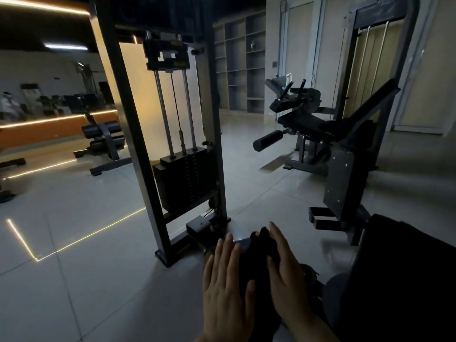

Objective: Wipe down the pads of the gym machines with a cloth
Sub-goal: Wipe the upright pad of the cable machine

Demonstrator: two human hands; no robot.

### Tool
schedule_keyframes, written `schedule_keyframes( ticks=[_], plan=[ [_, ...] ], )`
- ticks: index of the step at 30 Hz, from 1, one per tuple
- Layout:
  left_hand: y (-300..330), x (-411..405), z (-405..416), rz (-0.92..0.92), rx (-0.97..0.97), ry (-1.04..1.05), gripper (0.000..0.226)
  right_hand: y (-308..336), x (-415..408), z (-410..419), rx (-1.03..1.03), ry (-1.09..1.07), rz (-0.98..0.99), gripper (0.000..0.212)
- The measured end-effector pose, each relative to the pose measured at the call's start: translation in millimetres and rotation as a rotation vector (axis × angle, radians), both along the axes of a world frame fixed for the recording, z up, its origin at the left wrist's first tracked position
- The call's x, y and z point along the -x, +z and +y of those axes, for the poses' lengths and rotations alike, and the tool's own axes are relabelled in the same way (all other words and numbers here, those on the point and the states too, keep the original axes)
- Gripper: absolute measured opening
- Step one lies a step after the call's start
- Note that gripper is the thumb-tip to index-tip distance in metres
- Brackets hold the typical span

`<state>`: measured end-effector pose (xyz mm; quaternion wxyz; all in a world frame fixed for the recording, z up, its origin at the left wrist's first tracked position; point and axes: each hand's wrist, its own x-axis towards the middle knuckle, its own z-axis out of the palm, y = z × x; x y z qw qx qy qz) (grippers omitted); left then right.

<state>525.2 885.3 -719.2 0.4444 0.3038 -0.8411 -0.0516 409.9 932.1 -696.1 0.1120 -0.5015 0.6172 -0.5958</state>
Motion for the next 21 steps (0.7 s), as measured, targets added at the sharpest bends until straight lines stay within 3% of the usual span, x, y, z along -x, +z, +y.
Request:
schedule_keyframes(
  ticks=[2,5,9,15,21],
  plan=[
    [16,-1,0,-0.05,-0.073,-0.002,0.058,15,-6,6,-0.028,-0.033,-0.11,0.079],
    [51,-1,-2,-0.182,-0.115,0.045,0.056,45,-11,14,-0.046,-0.105,-0.247,0.062],
    [121,3,-4,-0.269,-0.148,0.113,0.06,118,-14,22,-0.042,-0.147,-0.261,0.049],
    [260,3,28,-0.255,-0.279,-0.009,0.057,256,-24,44,-0.003,-0.27,-0.307,0.045],
    [392,15,57,-0.176,-0.266,-0.084,0.06,391,-19,81,0.011,-0.365,-0.302,0.043]
  ],
)
